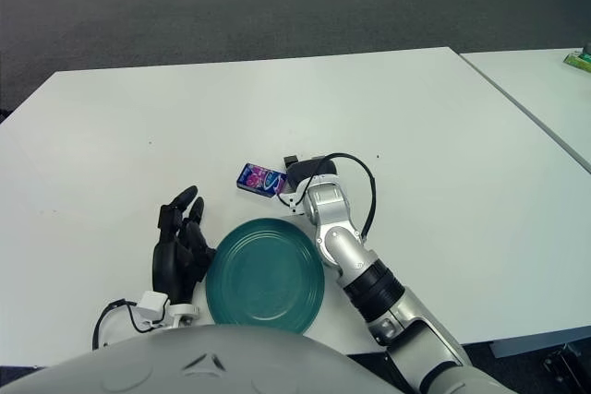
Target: Put the gum into the plate.
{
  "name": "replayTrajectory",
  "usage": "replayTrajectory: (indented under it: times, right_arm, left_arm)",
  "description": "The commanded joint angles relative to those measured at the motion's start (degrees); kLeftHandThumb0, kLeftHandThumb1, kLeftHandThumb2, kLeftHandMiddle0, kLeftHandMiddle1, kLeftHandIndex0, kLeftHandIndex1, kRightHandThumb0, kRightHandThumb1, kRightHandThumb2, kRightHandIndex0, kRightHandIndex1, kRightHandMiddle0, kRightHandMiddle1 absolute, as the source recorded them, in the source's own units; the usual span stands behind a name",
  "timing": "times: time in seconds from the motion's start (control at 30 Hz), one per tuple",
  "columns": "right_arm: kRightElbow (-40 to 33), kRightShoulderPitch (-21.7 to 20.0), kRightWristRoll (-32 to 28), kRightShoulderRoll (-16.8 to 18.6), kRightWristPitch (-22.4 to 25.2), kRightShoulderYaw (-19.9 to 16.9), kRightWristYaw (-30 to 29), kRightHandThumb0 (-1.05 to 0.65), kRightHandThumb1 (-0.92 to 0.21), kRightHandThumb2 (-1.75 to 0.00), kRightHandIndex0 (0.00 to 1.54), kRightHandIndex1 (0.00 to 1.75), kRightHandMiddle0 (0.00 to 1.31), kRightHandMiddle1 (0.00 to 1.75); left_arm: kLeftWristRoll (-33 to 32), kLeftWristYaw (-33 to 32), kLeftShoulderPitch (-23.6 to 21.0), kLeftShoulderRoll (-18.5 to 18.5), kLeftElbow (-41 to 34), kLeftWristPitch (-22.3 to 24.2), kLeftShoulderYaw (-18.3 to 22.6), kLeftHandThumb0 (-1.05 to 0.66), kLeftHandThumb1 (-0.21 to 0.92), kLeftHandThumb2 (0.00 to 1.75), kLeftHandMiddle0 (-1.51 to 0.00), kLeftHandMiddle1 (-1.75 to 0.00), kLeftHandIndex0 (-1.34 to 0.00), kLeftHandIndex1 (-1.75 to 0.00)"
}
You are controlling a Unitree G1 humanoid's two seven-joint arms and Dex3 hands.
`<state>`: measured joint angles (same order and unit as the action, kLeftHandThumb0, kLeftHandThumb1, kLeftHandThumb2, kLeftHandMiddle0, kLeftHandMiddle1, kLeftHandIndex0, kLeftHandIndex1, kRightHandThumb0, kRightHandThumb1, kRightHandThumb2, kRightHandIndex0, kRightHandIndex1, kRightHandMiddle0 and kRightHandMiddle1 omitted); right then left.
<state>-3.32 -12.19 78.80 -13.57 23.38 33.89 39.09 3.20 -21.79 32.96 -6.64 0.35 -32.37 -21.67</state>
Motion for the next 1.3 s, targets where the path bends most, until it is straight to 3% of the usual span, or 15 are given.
replayTrajectory:
  times: [0.0, 0.33, 0.77, 1.27]
  right_arm:
    - [0.3, -0.9, -0.6, 1.3, -0.5, 1.1, 0.6, -0.95, -0.92, -0.83, 0.31, 0.01, 0.00, 0.18]
    - [-2.3, -0.8, 0.0, 1.9, -0.4, 1.7, 2.9, -0.96, -0.92, -0.78, 0.25, 0.00, 0.00, 0.10]
    - [-2.0, -1.1, 1.1, 2.3, -0.3, 2.8, 4.5, -0.94, -0.92, -0.79, 0.18, 0.00, 0.00, 0.03]
    - [1.2, -0.7, -0.2, 5.6, -0.1, 4.5, 1.6, -0.91, -0.92, -0.86, 0.32, 0.10, 0.04, 0.13]
  left_arm:
    - [-0.2, -2.0, -2.8, -8.8, 3.3, 1.6, -1.9, -0.84, 0.92, 0.94, -0.38, -0.16, -0.11, -0.99]
    - [-1.6, -3.4, -3.8, -9.3, 5.0, -1.9, -1.1, -0.90, 0.92, 0.88, -0.35, -0.16, -0.20, -1.16]
    - [-1.4, -4.3, -4.7, -8.9, 6.3, -3.5, -0.7, -0.92, 0.92, 0.86, -0.35, -0.17, -0.22, -1.20]
    - [-3.4, -2.7, -4.9, -8.3, 5.8, -4.5, -1.7, -0.89, 0.92, 0.84, -0.34, -0.19, -0.17, -1.17]
